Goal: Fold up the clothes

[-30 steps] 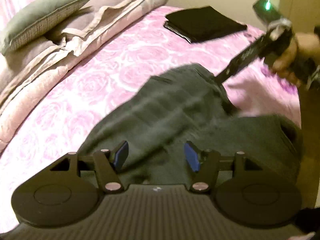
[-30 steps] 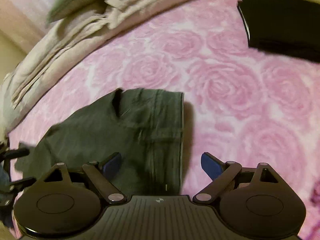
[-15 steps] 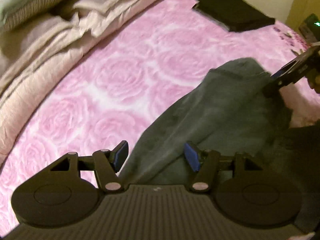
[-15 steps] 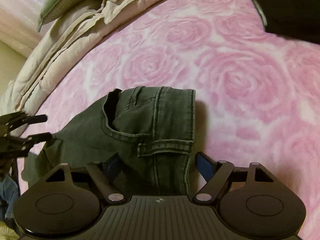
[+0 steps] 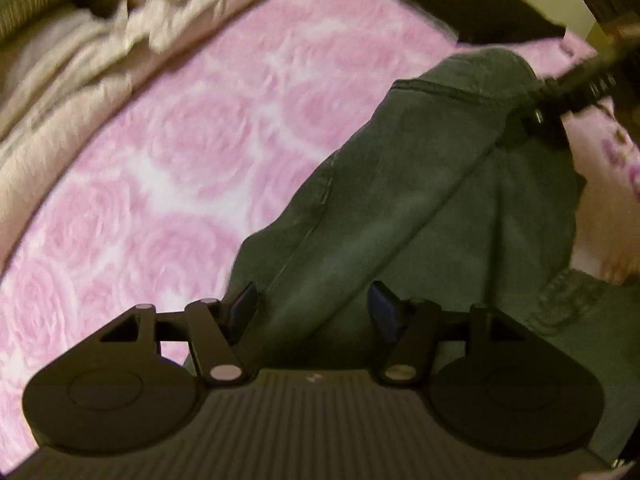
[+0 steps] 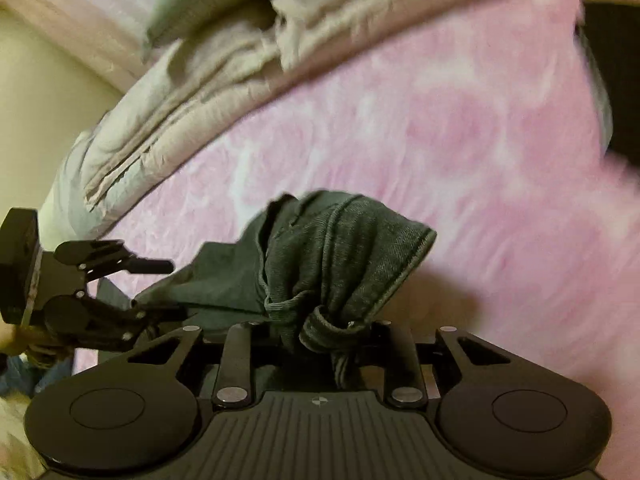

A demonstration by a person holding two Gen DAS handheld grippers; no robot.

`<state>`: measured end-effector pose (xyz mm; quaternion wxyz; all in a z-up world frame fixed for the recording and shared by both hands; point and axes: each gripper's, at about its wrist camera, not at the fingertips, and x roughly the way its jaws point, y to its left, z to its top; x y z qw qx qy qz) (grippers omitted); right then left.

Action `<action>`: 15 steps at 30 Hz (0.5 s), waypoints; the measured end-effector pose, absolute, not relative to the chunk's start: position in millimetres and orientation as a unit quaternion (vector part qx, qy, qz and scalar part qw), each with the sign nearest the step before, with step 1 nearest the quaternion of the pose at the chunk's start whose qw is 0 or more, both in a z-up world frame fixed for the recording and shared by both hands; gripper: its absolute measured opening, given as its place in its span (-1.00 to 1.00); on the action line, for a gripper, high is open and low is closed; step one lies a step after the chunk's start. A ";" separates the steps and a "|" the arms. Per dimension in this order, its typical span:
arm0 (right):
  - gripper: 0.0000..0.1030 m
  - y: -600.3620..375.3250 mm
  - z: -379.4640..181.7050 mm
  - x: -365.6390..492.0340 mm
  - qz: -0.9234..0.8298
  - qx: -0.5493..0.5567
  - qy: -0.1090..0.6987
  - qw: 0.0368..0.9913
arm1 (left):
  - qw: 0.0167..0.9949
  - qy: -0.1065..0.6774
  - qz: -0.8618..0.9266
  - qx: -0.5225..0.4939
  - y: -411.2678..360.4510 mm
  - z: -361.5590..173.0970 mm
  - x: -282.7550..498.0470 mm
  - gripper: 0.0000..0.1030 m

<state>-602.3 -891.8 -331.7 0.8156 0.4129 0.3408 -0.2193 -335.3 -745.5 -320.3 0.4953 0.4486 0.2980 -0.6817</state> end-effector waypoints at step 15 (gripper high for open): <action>0.47 -892.8 -310.4 -636.4 -0.391 0.329 0.398 0.762 | 0.541 0.308 -0.649 0.437 -625.0 -309.1 -348.4 0.25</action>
